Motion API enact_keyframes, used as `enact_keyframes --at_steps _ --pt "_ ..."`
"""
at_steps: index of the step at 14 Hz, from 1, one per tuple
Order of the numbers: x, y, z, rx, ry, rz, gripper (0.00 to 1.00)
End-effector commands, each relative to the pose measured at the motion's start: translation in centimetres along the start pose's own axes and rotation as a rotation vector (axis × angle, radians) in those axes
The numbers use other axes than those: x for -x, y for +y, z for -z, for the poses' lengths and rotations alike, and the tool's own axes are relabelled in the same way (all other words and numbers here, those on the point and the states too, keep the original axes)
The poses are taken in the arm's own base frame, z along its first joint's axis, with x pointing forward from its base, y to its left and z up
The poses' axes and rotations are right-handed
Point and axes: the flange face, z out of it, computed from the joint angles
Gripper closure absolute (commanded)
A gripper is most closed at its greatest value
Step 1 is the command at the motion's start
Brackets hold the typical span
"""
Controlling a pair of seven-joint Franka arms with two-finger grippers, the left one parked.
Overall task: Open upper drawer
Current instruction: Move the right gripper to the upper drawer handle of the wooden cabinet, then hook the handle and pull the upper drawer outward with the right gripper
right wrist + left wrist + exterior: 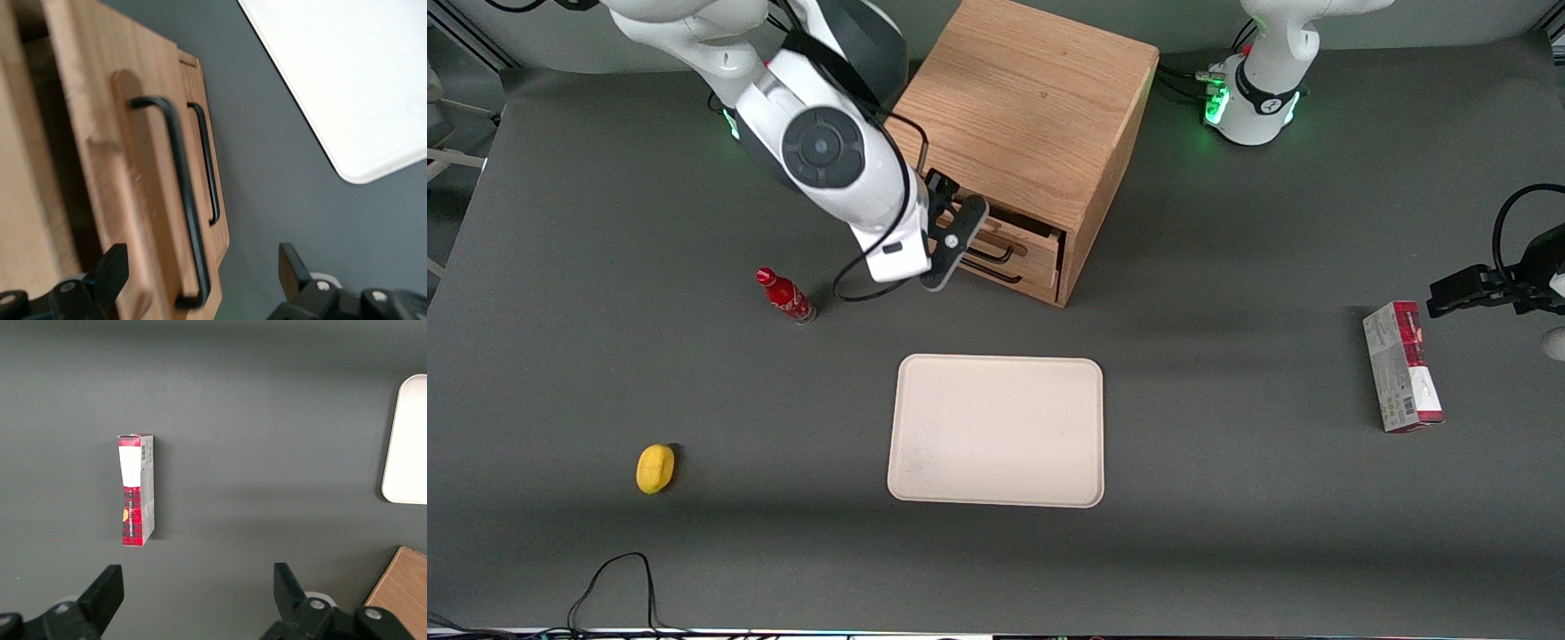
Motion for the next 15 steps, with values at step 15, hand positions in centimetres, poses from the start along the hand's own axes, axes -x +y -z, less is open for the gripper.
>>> enact_keyframes --at_steps 15 --pt "-0.9 14.2 -0.7 0.173 0.071 0.125 0.0"
